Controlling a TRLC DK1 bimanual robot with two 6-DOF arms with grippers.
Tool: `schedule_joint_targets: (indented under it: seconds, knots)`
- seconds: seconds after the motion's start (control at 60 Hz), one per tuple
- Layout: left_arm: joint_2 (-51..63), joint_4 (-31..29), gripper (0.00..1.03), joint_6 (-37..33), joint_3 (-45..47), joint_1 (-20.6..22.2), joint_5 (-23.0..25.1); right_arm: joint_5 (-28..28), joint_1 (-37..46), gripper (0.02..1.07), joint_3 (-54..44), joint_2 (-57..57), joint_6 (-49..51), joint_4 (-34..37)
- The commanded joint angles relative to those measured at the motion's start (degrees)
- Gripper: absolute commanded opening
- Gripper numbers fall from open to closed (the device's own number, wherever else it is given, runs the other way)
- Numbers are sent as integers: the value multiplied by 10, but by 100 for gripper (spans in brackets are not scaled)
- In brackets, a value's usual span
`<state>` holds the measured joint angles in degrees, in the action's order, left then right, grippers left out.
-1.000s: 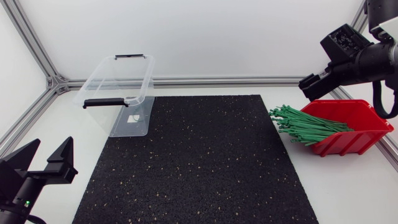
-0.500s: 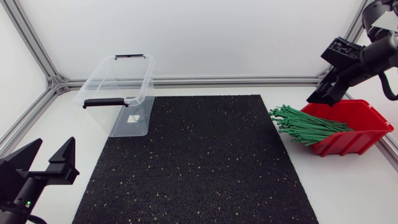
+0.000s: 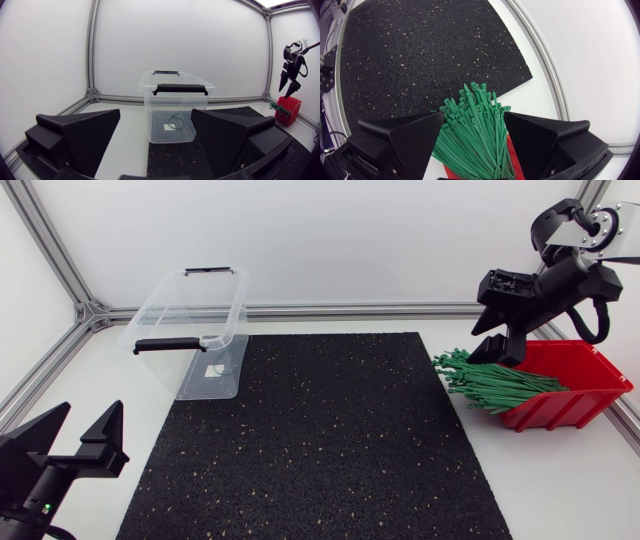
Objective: Take a green cable tie from the red box, thread the tail through the head to close it, then place it in the transparent bin on the left.
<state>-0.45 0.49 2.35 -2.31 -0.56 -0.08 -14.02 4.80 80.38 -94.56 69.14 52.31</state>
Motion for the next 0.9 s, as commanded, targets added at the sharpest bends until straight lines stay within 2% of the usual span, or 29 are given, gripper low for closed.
schedule_joint_targets:
  seconds: [0.0, 0.017, 0.1, 0.2, 0.317, 0.4, 0.717, 0.883]
  knots:
    - [-4, -9, 100, -10, 22, 4, 3, -6, -7, 77, 8, -21, 41, 2]
    - [-4, -9, 100, -10, 22, 4, 3, -5, -8, 73, 9, -28, 49, 2]
    - [-4, -9, 100, -10, 22, 4, 3, -7, -11, 68, 14, -39, 64, 6]
    - [-4, -9, 100, -9, 22, 4, 3, -9, -15, 56, 8, -42, 86, 6]
    - [-4, -9, 100, -9, 22, 4, 3, -10, -18, 54, 9, -51, 98, 0]
    - [-4, -10, 100, -9, 22, 4, 3, -10, -22, 44, 9, -59, 106, -8]
    - [-4, -10, 100, -9, 22, 3, 3, -4, -32, 43, 12, -93, 116, -37]
    - [-3, -10, 100, -9, 22, 4, 3, -4, -29, 29, 15, -98, 120, -37]
